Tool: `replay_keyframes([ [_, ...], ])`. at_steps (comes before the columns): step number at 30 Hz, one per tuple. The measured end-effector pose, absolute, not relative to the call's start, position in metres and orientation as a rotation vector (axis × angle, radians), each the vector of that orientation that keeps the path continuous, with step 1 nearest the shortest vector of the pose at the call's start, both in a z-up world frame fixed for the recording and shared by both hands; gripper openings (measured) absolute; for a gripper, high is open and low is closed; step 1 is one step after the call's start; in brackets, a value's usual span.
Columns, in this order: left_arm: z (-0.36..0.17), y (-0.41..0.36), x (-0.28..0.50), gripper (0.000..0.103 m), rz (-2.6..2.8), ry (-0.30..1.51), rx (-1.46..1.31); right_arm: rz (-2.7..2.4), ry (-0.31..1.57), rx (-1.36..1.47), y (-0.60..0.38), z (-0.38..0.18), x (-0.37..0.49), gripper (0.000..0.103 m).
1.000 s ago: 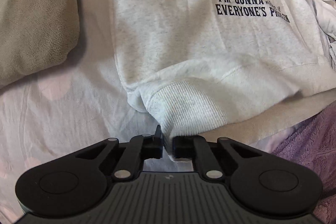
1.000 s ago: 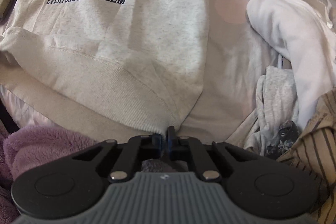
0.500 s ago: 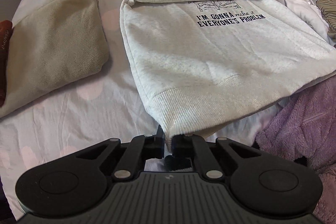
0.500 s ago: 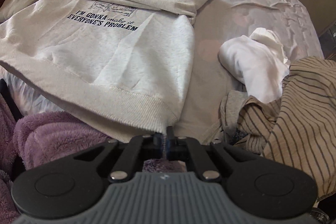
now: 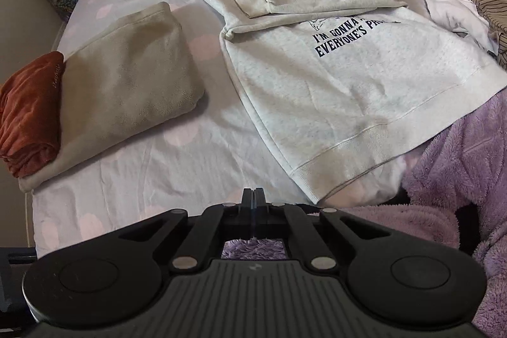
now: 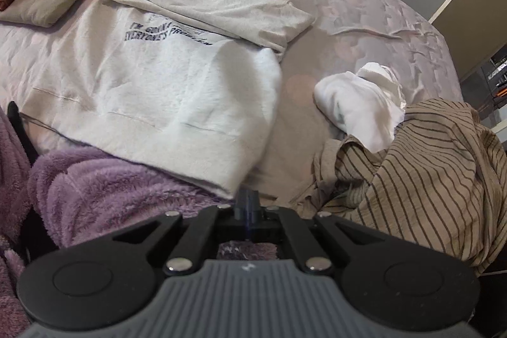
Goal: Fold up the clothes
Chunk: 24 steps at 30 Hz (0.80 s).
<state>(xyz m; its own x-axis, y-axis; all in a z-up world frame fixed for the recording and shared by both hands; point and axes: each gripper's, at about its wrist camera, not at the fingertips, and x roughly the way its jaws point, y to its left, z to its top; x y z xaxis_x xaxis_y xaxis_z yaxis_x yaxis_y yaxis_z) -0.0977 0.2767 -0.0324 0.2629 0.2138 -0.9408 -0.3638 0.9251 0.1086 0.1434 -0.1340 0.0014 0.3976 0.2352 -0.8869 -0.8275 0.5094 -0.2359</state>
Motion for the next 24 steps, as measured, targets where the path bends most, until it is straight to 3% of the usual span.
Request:
replay_keyframes([
  [3,-0.038,0.277,-0.094,0.007,0.372,1.238,-0.162,0.737,0.926,-0.758,-0.139,0.001,0.147,0.000],
  [5,-0.042,0.279,-0.089,0.022,0.359,1.224,-0.189,0.727,0.937,-0.741,-0.142,0.001,0.150,0.000],
  [6,-0.045,0.280,-0.086,0.024,0.354,1.218,-0.207,0.729,0.948,-0.722,-0.143,0.002,0.153,0.000],
  [9,-0.060,0.286,-0.070,0.034,0.326,1.228,-0.289,0.739,0.986,-0.650,-0.144,0.000,0.162,0.005],
  [11,-0.072,0.288,-0.059,0.044,0.323,1.238,-0.329,0.748,1.014,-0.606,-0.141,-0.005,0.171,0.015],
  [13,-0.087,0.291,-0.048,0.046,0.318,1.266,-0.355,0.755,1.038,-0.578,-0.136,-0.014,0.181,0.033],
  [17,-0.119,0.300,-0.031,0.049,0.311,1.328,-0.434,0.749,1.103,-0.553,-0.122,-0.042,0.207,0.037],
  [24,-0.170,0.316,-0.009,0.055,0.328,1.446,-0.523,0.738,1.264,-0.461,-0.108,-0.092,0.261,0.054],
])
